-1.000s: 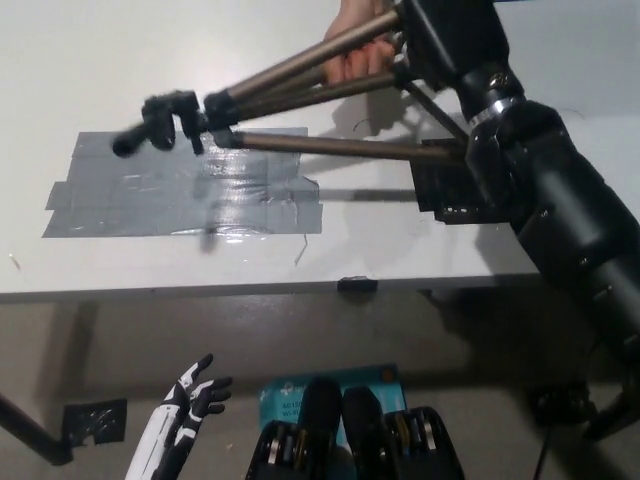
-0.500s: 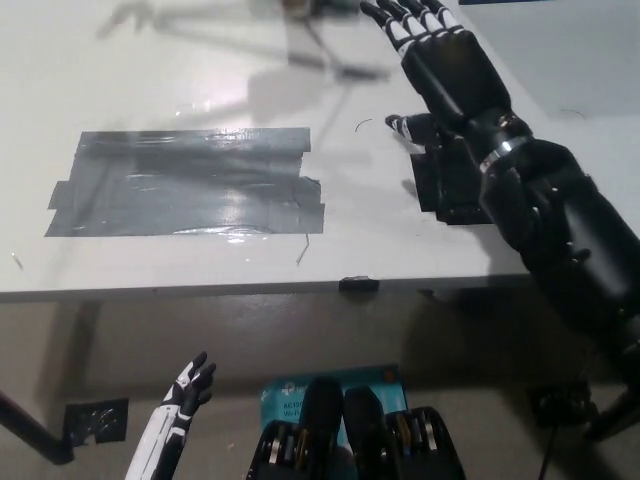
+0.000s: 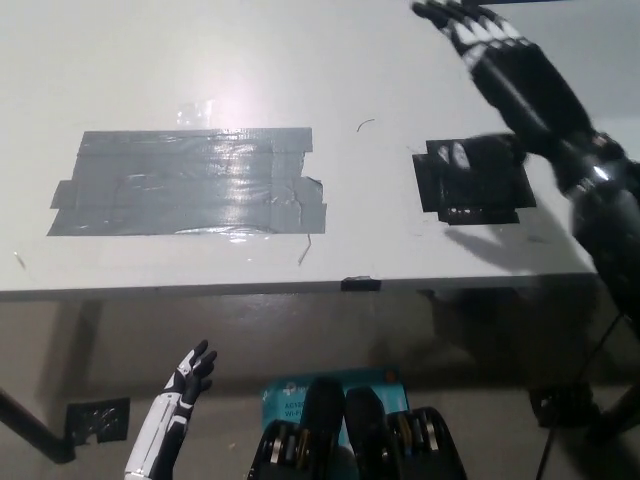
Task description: A tripod is kept on the middle of the desk infront of the robot and the robot grabs one of its legs to pick it up and hands it to a person
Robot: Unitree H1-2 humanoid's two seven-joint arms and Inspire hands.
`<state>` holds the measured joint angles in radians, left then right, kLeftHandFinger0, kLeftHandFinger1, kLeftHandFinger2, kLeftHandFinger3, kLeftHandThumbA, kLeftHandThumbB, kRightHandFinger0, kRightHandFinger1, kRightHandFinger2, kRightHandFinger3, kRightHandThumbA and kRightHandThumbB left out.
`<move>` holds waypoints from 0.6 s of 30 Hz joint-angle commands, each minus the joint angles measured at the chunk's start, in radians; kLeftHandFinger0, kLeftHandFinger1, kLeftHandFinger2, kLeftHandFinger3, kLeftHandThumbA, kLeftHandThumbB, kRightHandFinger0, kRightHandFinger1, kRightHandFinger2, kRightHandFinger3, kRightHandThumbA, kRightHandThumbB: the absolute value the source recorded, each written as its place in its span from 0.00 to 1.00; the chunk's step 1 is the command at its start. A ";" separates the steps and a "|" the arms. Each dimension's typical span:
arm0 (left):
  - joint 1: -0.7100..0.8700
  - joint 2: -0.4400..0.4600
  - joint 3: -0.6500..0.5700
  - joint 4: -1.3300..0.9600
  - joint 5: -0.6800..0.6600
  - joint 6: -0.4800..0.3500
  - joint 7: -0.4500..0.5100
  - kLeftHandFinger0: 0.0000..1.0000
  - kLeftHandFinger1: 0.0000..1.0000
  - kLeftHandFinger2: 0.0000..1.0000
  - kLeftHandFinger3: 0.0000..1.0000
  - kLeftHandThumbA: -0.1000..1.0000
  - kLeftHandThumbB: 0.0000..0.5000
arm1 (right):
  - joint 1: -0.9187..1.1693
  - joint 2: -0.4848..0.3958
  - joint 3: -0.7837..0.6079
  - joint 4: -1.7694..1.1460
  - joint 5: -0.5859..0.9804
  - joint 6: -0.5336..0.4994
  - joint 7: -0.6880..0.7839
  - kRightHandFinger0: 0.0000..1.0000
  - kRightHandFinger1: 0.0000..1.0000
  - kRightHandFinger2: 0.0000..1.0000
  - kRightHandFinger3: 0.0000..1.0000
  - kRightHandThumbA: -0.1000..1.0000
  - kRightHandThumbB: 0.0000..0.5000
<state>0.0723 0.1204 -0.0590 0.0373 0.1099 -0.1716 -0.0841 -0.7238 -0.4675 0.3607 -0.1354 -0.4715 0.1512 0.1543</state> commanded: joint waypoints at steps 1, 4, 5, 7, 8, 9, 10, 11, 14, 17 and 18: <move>-0.048 0.020 0.019 0.001 0.024 -0.055 0.028 1.00 1.00 1.00 1.00 1.00 0.36 | 0.155 -0.185 -0.297 -0.678 0.688 0.222 0.117 1.00 1.00 1.00 1.00 1.00 0.90; -0.048 0.021 0.025 0.003 0.026 -0.048 0.034 1.00 1.00 1.00 1.00 1.00 0.33 | 0.287 -0.153 -0.302 -0.711 0.717 0.157 0.049 1.00 1.00 1.00 1.00 1.00 0.86; -0.049 0.021 0.025 0.003 0.027 -0.047 0.033 1.00 1.00 1.00 1.00 1.00 0.32 | 0.315 -0.144 -0.304 -0.708 0.719 0.143 0.042 1.00 1.00 1.00 1.00 1.00 0.86; -0.050 0.022 0.026 -0.005 0.027 -0.039 0.032 1.00 1.00 1.00 1.00 1.00 0.27 | 0.375 -0.096 -0.309 -0.682 0.728 0.119 0.019 1.00 1.00 1.00 1.00 1.00 0.86; -0.053 0.020 0.024 -0.004 0.025 -0.037 0.030 1.00 1.00 1.00 1.00 1.00 0.25 | 0.409 -0.067 -0.311 -0.656 0.728 0.099 0.009 1.00 1.00 1.00 1.00 1.00 0.84; -0.055 0.019 0.025 -0.001 0.021 -0.038 0.029 1.00 1.00 1.00 1.00 1.00 0.27 | 0.433 -0.035 -0.310 -0.634 0.731 0.087 0.000 1.00 1.00 1.00 1.00 1.00 0.81; -0.060 0.017 0.026 0.006 0.015 -0.043 0.028 1.00 1.00 1.00 1.00 1.00 0.28 | 0.467 0.017 -0.311 -0.597 0.733 0.073 -0.019 1.00 1.00 1.00 1.00 1.00 0.76; -0.061 0.017 0.026 0.006 0.013 -0.043 0.028 1.00 1.00 1.00 1.00 1.00 0.27 | 0.486 0.051 -0.309 -0.569 0.725 0.055 -0.031 1.00 1.00 1.00 1.00 1.00 0.67; -0.059 0.020 0.028 0.012 0.016 -0.057 0.030 1.00 1.00 1.00 1.00 1.00 0.25 | 0.558 0.186 -0.294 -0.435 0.677 -0.050 -0.070 1.00 1.00 1.00 1.00 1.00 0.51; -0.061 0.021 0.029 0.009 0.016 -0.051 0.029 1.00 1.00 1.00 1.00 1.00 0.22 | 0.630 0.325 -0.291 -0.294 0.605 -0.100 -0.114 1.00 1.00 1.00 1.00 1.00 0.40; -0.061 0.019 0.031 0.009 0.012 -0.053 0.029 1.00 1.00 1.00 1.00 1.00 0.20 | 0.647 0.362 -0.290 -0.254 0.592 -0.123 -0.126 1.00 1.00 1.00 1.00 1.00 0.30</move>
<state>0.0401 0.1210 -0.0515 0.0608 0.1128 -0.1721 -0.0823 -0.2071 -0.3309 0.1621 -0.4579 -0.1223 0.1747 0.1530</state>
